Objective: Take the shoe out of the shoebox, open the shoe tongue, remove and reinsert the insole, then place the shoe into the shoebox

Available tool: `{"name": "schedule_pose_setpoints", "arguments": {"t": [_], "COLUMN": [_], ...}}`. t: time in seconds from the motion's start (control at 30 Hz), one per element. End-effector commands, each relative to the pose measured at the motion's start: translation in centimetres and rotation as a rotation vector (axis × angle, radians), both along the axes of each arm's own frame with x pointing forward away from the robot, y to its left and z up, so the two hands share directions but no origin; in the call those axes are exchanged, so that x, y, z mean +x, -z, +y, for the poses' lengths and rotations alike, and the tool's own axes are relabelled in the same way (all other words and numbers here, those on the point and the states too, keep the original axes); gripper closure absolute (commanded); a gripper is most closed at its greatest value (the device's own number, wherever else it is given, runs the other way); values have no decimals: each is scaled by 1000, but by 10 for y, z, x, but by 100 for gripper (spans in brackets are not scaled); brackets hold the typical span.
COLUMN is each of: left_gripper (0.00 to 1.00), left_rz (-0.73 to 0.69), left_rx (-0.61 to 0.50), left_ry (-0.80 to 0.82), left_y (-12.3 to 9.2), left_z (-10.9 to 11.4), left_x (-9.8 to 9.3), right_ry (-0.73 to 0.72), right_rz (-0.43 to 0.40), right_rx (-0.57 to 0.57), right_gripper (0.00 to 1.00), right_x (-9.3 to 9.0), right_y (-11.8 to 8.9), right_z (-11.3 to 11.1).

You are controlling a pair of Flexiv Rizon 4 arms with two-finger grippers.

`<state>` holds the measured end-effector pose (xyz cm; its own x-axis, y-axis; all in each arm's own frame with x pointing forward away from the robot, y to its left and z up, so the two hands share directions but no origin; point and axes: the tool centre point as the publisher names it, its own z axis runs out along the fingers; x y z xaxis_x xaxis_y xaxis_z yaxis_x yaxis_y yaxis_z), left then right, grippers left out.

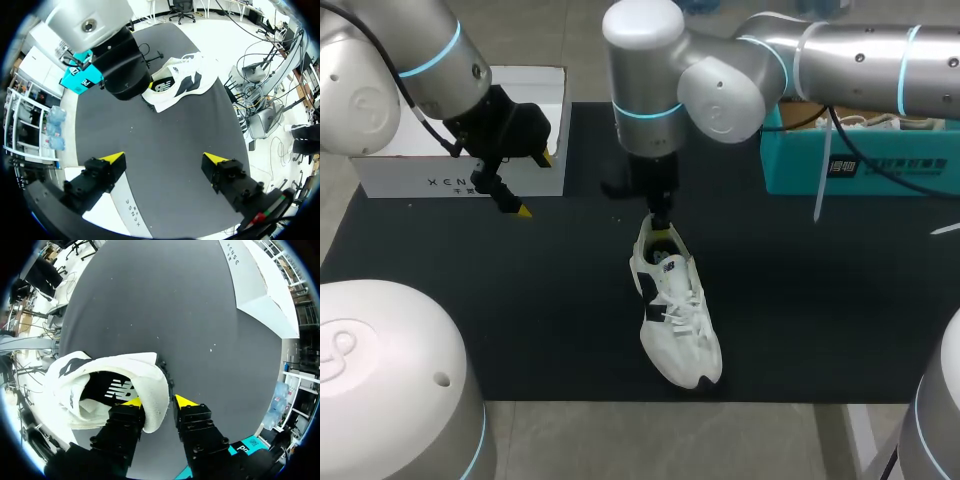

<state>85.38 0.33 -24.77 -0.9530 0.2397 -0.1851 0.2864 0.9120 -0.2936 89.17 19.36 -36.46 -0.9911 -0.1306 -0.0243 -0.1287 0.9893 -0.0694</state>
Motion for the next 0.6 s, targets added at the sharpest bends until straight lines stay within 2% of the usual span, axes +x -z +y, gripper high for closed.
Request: {"name": "schedule_pose_setpoints", "arguments": {"t": [0.03,0.3,0.43,0.6], "left_gripper": [0,0,0,0], "left_rz": [-1,-1,-1,-1], "left_rx": [3,3,3,3], "left_ry": [0,0,0,0], "left_y": [0,0,0,0], "left_z": [0,0,0,0], "left_x": [0,0,0,0], "right_ry": [4,26,48,82], "right_rz": [-6,-45,-71,-95], "right_rx": [5,2,-10,-25], "right_gripper": [100,100,100,100], "right_x": [-3,-11,-10,-3], "right_y": [1,-17,-41,-89], "right_z": [0,-2,-8,-21]}}
